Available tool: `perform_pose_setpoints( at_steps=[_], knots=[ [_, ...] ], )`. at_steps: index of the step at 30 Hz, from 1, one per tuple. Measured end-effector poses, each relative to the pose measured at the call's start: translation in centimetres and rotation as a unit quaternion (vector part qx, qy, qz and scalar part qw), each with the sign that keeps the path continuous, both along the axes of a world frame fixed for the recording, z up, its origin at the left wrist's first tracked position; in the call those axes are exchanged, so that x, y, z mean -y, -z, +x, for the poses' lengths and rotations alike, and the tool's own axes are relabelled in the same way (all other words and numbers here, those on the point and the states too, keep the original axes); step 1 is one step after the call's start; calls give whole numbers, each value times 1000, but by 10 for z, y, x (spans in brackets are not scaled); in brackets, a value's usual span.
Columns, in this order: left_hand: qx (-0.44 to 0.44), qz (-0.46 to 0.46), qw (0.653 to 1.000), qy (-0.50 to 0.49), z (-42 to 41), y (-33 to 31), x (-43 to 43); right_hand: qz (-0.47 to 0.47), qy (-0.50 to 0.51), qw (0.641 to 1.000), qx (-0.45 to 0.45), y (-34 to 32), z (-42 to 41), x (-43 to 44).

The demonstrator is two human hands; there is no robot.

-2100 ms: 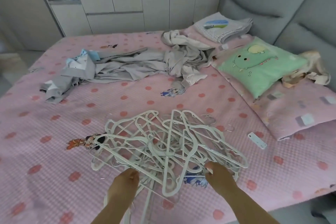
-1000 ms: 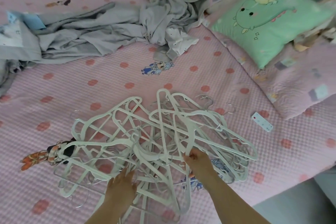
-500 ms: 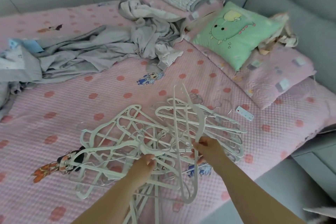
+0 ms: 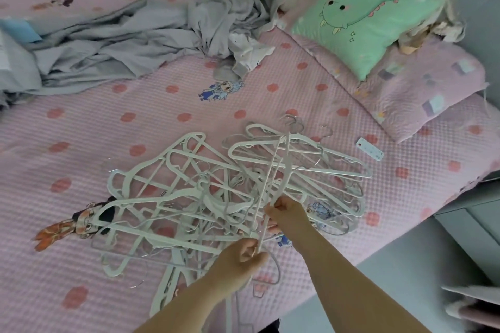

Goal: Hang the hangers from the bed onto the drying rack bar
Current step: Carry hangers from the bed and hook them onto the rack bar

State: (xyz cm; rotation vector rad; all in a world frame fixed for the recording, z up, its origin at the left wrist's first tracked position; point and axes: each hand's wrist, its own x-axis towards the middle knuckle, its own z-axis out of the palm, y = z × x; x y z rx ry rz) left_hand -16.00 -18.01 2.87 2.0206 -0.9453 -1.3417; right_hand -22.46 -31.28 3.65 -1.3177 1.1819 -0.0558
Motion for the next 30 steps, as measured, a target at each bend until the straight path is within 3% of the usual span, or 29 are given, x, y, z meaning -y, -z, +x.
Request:
perform_pose_setpoints(
  at_steps=[5, 7, 8, 11, 13, 15, 19, 24, 27, 30],
  knots=[
    [99, 29, 988, -117, 23, 10, 3, -6, -64, 998, 22, 2, 25, 0],
    [100, 30, 976, -192, 36, 11, 0, -85, -133, 987, -32, 10, 23, 3],
    [95, 30, 971, -218, 41, 11, -3, -146, -219, 961, -82, 16, 20, 4],
    [109, 28, 962, -247, 50, 14, -11, -260, -456, 832, -176, 41, 20, -4],
    [137, 25, 957, -256, 54, 15, -14, -284, -511, 783, -210, 52, 25, -15],
    [155, 35, 947, -279, 59, 13, -17, -305, -528, 760, -225, 59, 25, -18],
    [179, 25, 920, -347, 74, 7, -24, -294, -483, 801, -198, 60, 14, -10],
    [184, -27, 903, -387, 88, -12, -37, -257, -474, 812, -222, 59, -5, -10],
    [180, -66, 904, -382, 91, -29, -45, -220, -435, 846, -217, 47, -7, -16],
    [172, -106, 916, -347, 94, -51, -50, -252, -363, 875, -196, 16, -4, -16]
  ],
)
